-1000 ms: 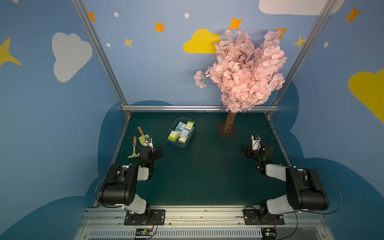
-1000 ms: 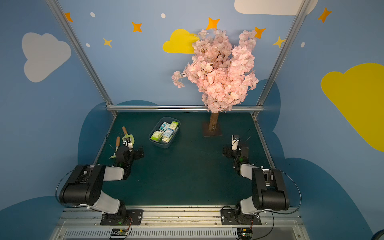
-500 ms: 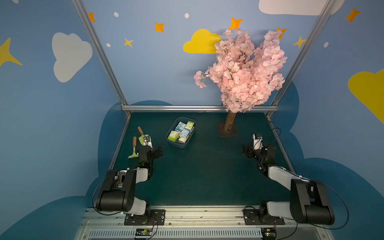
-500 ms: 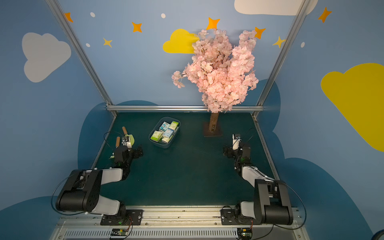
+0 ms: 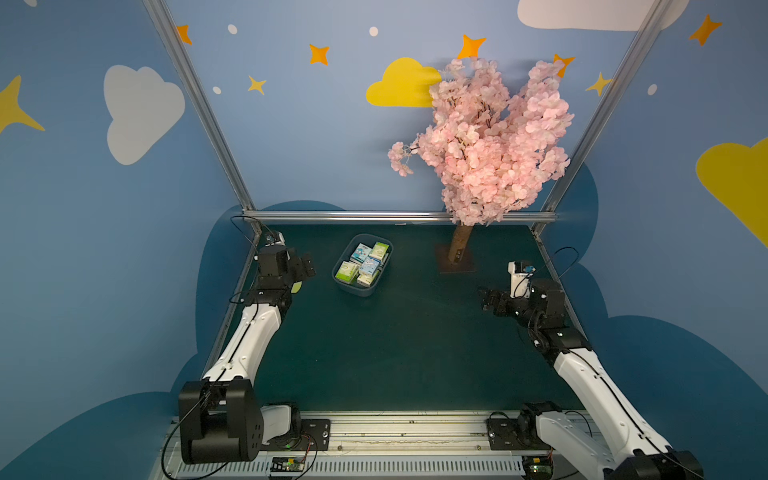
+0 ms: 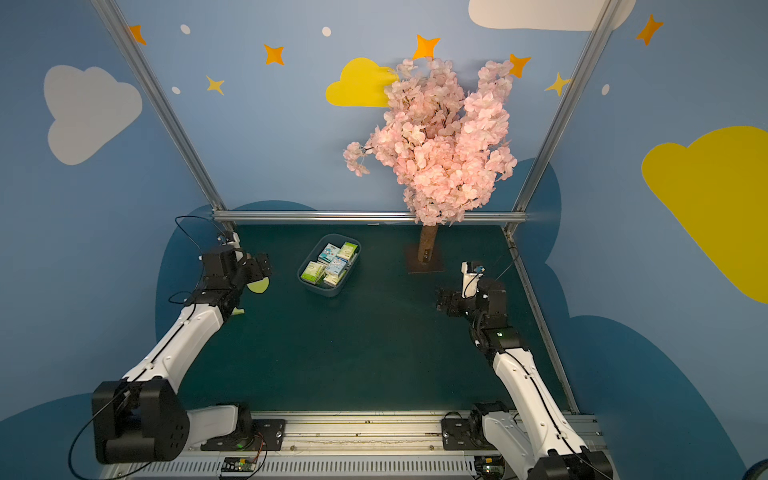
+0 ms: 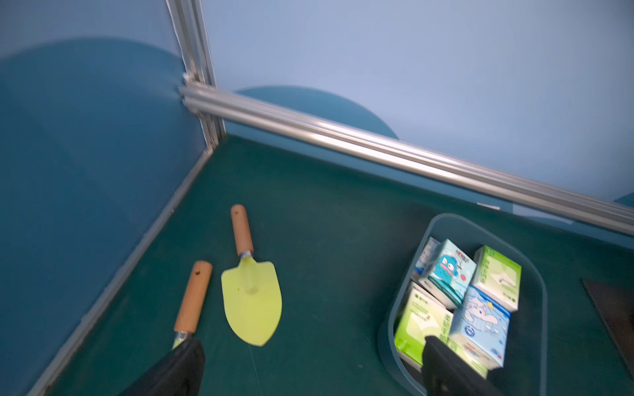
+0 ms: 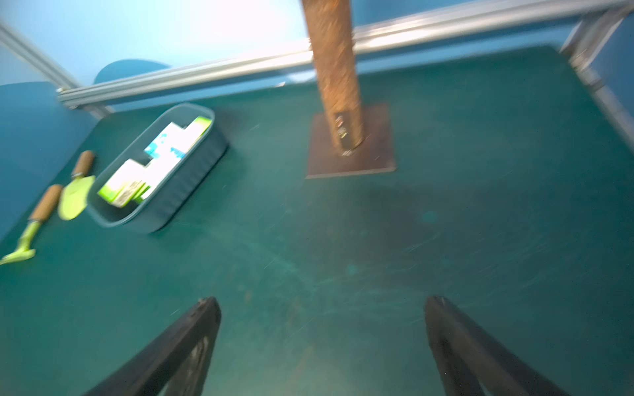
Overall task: Take the pocket tissues out of the storage box
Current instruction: Move the storage box to the center of the board.
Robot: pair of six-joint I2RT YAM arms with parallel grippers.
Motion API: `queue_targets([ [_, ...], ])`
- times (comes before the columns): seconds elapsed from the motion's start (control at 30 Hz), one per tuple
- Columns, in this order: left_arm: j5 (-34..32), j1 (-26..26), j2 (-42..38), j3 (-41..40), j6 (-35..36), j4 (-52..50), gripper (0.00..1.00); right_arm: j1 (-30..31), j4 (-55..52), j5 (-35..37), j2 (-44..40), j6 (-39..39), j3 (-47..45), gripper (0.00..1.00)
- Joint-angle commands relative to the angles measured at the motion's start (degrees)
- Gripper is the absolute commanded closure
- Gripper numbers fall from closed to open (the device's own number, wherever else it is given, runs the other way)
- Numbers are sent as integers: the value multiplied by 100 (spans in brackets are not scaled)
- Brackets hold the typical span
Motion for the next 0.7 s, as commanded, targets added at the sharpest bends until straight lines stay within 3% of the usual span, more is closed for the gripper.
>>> queue_targets([
  [0.0, 1108, 132, 477, 708, -341, -1093, 0, 304, -643, -192, 203, 862, 369, 2],
  [0.3, 3159, 197, 2427, 2879, -7, -2382, 4, 1024, -836, -292, 1266, 1334, 1127, 2],
  [0.5, 4539, 212, 3967, 4529, 313, -3258, 16, 1338, -714, -448, 1728, 1389, 1401, 2],
  [0.67, 4913, 189, 4939, 5541, 399, -3645, 33, 1451, -917, -564, 2024, 1188, 1787, 2],
])
